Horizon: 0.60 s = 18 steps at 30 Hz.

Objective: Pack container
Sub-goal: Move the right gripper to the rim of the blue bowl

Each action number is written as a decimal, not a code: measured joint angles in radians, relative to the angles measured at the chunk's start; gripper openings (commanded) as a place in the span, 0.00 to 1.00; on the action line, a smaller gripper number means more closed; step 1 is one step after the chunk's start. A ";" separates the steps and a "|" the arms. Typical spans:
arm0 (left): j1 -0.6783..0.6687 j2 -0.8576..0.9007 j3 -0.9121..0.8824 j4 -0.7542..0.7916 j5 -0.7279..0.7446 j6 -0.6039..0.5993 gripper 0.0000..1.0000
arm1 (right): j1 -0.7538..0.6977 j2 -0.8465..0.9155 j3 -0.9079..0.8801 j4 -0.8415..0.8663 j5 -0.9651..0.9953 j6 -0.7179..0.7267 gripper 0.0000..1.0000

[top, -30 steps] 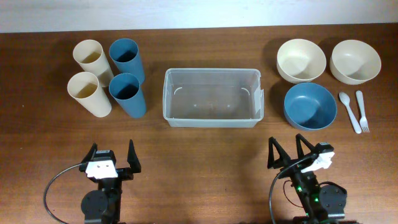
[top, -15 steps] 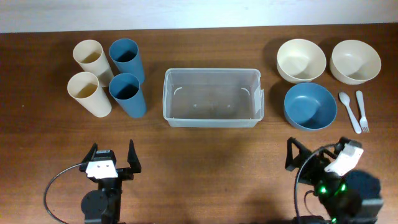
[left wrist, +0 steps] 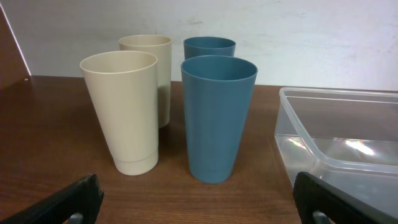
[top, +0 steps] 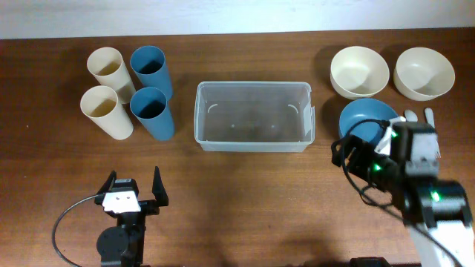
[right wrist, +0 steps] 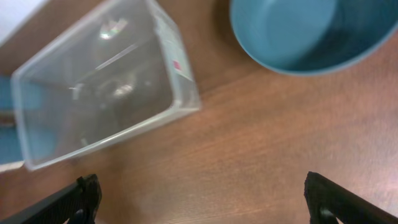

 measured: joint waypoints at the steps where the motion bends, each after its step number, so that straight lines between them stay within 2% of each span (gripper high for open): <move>1: 0.000 0.000 0.000 0.000 0.000 0.000 1.00 | -0.004 0.022 0.000 0.000 0.003 0.021 0.99; 11: 0.000 0.000 0.000 0.000 0.000 0.000 1.00 | -0.222 0.257 0.000 0.010 0.045 0.341 0.99; 18: 0.000 0.000 0.000 0.000 0.000 0.000 1.00 | -0.303 0.343 0.000 0.096 0.045 0.405 0.99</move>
